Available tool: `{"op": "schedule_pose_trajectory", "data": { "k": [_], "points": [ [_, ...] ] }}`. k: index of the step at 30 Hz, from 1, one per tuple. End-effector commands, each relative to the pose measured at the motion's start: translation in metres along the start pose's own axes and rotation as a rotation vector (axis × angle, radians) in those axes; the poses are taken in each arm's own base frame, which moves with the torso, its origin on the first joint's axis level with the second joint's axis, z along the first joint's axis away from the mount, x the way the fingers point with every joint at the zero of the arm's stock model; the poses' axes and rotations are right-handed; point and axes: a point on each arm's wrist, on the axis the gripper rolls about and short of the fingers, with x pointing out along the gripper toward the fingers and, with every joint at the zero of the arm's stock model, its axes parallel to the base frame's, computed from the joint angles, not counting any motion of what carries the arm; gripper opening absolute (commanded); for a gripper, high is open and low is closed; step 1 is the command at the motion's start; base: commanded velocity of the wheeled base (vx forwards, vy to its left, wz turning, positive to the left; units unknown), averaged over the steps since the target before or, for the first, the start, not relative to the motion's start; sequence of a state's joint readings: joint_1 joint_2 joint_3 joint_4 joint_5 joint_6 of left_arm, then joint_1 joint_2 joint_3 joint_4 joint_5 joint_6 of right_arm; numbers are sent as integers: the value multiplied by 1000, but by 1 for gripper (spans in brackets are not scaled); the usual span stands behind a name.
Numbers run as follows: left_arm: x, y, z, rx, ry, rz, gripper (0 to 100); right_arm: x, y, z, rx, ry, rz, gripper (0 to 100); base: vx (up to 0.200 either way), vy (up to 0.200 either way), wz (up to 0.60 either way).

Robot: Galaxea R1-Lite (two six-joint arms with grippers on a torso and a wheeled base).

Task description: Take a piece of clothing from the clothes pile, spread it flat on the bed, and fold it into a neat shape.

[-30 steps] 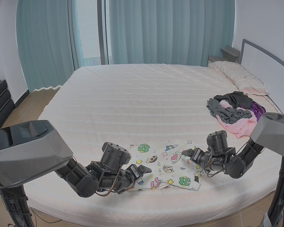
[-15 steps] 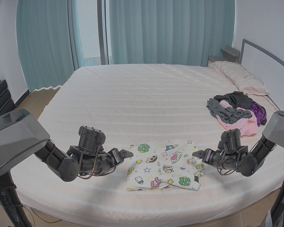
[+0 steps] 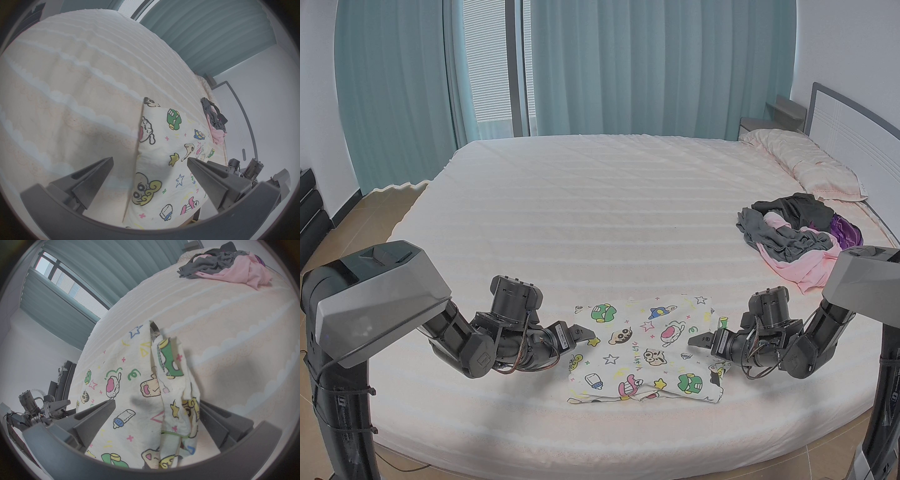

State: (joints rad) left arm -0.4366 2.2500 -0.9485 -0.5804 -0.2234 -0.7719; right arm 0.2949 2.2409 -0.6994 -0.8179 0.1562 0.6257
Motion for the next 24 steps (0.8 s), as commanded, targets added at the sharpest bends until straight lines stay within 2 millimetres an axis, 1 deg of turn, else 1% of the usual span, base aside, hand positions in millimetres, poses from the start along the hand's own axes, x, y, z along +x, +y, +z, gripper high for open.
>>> {"op": "schedule_pose_trajectory", "data": {
  "k": [1, 5, 6, 12, 13, 18, 24],
  "points": [
    [8, 1, -2, 0, 20, -8, 100, 7, -5, -6, 5, 30, -3, 100, 0, 0, 0],
    [10, -5, -6, 9, 42, -34, 100, 10, -4, -8, 11, 57, 28, 100, 0, 0, 0],
    [14, -6, -8, 12, 51, -39, 100, 12, -2, -9, 11, 64, 36, 100, 0, 0, 0],
    [22, -14, -11, 11, 58, -57, 100, 16, -1, -9, 17, 97, 82, 100, 0, 0, 0],
    [22, -15, -11, 11, 59, -60, 0, 16, -1, -8, 22, 99, 89, 0, 0, 0, 0],
    [22, -20, -16, -3, 68, -67, 0, 16, 2, -7, 88, 103, 103, 0, 0, 0, 0],
    [18, -22, -14, -79, 66, -70, 0, 13, 5, -6, 129, 72, 155, 0, 0, 0, 0]
  ]
}}
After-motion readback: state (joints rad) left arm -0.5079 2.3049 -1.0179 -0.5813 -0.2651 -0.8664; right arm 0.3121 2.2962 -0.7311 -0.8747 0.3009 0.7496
